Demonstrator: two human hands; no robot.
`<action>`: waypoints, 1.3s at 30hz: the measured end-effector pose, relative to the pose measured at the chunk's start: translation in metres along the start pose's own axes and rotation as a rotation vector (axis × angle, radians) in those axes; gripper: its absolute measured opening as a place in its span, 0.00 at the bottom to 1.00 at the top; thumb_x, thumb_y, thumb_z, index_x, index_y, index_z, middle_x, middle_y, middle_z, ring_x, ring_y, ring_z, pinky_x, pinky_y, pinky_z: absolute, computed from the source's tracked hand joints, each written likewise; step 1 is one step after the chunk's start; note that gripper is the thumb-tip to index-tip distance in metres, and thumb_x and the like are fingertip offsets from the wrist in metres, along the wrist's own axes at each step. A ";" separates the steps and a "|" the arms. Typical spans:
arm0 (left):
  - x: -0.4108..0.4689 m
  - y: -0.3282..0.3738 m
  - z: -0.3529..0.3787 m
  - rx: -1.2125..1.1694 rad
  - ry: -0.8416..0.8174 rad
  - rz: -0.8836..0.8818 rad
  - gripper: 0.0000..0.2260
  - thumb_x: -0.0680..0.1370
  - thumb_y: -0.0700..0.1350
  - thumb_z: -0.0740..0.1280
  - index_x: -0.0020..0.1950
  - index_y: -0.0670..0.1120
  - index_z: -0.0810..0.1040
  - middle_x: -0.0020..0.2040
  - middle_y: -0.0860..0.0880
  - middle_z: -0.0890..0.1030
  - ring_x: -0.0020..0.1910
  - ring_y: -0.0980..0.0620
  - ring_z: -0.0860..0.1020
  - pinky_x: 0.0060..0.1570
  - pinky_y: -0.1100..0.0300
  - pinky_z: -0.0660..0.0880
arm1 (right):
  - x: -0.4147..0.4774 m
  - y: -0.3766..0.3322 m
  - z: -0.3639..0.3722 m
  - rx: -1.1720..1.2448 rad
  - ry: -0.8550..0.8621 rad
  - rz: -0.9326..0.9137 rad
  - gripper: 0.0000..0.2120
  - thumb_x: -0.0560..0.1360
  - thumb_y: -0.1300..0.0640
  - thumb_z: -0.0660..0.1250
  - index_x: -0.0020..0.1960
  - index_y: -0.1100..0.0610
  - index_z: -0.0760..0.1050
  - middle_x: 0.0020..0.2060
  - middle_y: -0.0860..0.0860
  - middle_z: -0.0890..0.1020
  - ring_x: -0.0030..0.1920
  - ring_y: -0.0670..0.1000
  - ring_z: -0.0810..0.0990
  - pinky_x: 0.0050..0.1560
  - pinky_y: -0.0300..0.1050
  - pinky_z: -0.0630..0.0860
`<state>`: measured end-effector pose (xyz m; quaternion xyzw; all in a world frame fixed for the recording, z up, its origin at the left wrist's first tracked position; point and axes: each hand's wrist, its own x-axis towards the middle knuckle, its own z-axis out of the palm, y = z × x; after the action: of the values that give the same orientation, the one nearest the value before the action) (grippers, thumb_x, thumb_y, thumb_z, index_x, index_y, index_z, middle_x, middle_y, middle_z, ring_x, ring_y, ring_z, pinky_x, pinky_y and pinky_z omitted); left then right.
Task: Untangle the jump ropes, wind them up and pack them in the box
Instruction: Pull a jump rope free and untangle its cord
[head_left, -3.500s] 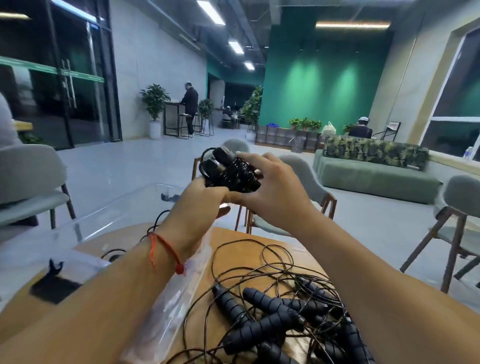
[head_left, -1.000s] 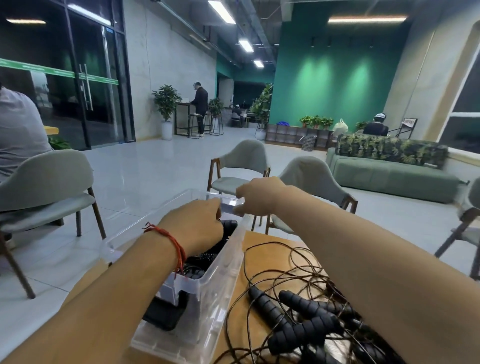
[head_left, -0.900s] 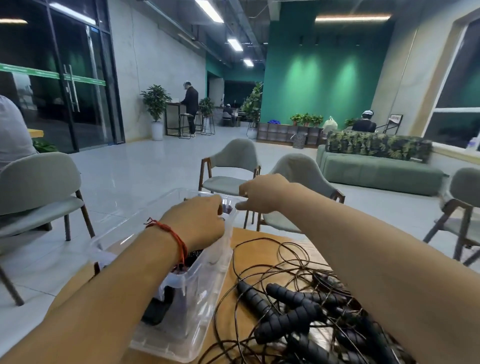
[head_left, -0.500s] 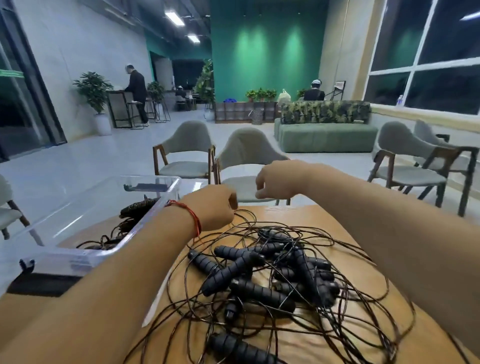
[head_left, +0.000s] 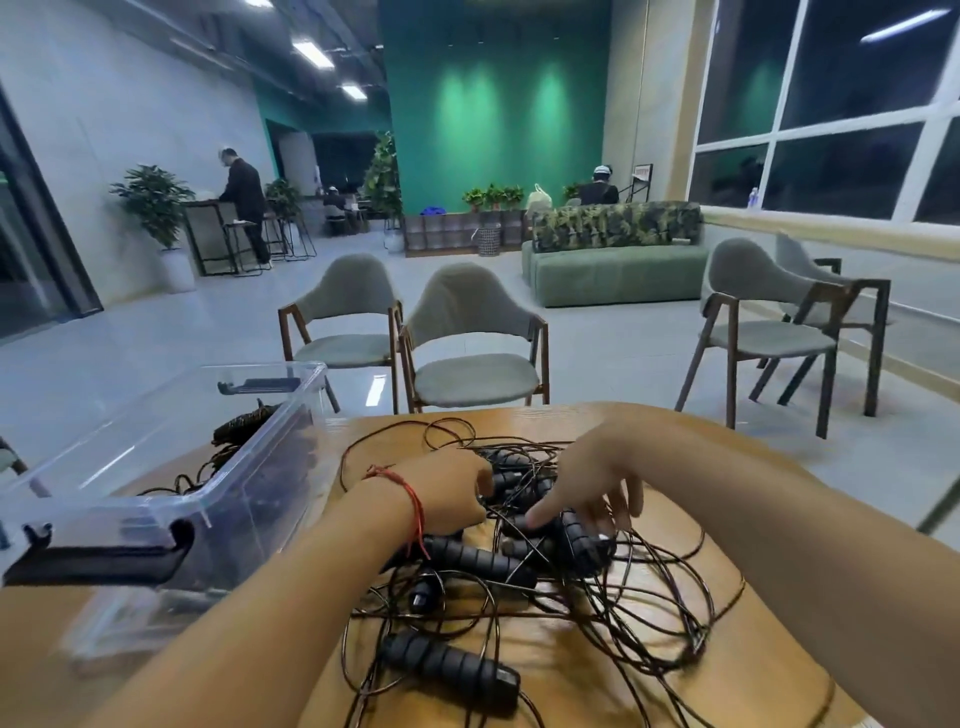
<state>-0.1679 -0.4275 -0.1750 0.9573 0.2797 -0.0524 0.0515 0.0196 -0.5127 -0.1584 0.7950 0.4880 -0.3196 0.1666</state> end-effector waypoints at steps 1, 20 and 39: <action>-0.003 0.006 0.001 -0.028 -0.021 0.016 0.14 0.82 0.51 0.69 0.68 0.52 0.79 0.62 0.53 0.81 0.58 0.53 0.78 0.53 0.60 0.75 | 0.000 0.001 0.003 -0.002 -0.007 -0.008 0.36 0.74 0.25 0.67 0.50 0.59 0.87 0.45 0.54 0.90 0.43 0.54 0.88 0.54 0.51 0.85; -0.017 0.063 0.018 -0.894 0.193 -0.006 0.13 0.88 0.55 0.58 0.57 0.49 0.79 0.49 0.48 0.84 0.43 0.51 0.81 0.47 0.49 0.81 | -0.060 -0.028 -0.050 0.527 0.607 -0.415 0.18 0.88 0.49 0.59 0.51 0.60 0.81 0.39 0.53 0.86 0.34 0.54 0.84 0.36 0.45 0.79; 0.005 -0.022 -0.105 -0.694 0.714 -0.120 0.10 0.85 0.50 0.63 0.64 0.47 0.76 0.57 0.46 0.80 0.55 0.44 0.80 0.59 0.45 0.79 | -0.089 -0.010 -0.080 0.464 0.735 -0.476 0.10 0.85 0.50 0.68 0.54 0.57 0.83 0.43 0.50 0.89 0.44 0.53 0.90 0.40 0.47 0.83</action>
<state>-0.1684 -0.3928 -0.0729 0.8242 0.3352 0.3716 0.2649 0.0102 -0.5217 -0.0392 0.7377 0.5985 -0.1475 -0.2754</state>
